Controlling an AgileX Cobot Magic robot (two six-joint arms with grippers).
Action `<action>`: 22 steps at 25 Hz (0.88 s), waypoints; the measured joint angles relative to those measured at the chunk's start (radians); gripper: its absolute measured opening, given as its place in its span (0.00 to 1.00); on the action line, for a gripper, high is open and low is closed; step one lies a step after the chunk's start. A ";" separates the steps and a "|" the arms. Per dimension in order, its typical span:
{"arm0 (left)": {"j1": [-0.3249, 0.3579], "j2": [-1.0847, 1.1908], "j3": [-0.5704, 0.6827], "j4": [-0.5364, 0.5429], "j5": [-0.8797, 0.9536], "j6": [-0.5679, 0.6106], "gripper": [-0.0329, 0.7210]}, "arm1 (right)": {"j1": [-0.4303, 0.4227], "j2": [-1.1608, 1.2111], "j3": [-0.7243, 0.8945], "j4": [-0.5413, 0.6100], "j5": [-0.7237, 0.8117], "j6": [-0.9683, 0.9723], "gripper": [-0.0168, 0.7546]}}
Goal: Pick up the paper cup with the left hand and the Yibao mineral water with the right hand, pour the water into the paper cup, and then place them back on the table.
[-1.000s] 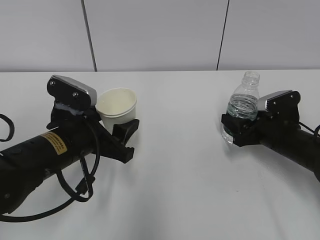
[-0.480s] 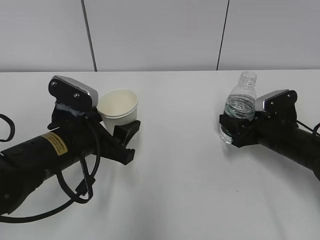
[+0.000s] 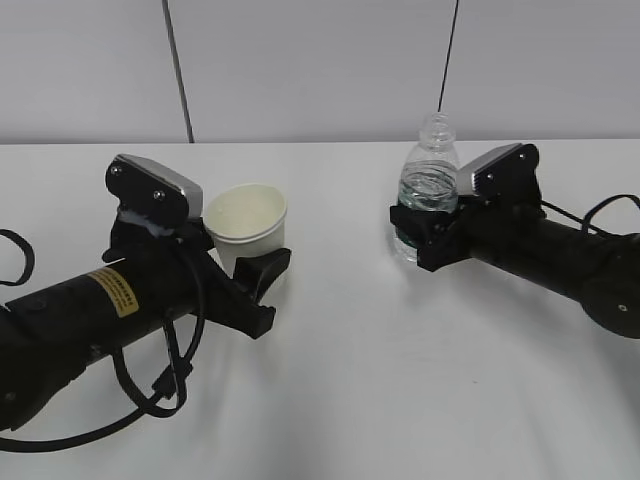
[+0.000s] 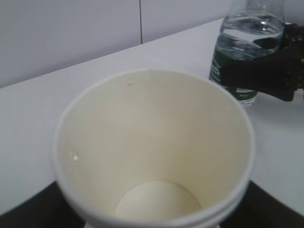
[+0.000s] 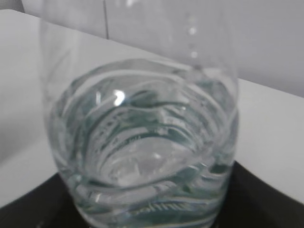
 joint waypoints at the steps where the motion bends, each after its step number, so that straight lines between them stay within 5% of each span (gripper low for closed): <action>1: 0.000 0.000 0.000 0.008 0.000 0.000 0.65 | 0.020 0.000 -0.017 0.000 0.013 0.002 0.63; 11: 0.000 0.000 0.000 0.046 0.011 0.000 0.65 | 0.180 0.000 -0.169 -0.014 0.166 0.005 0.63; 22: 0.000 0.000 0.000 0.063 0.051 0.000 0.65 | 0.222 0.000 -0.234 -0.023 0.177 -0.204 0.63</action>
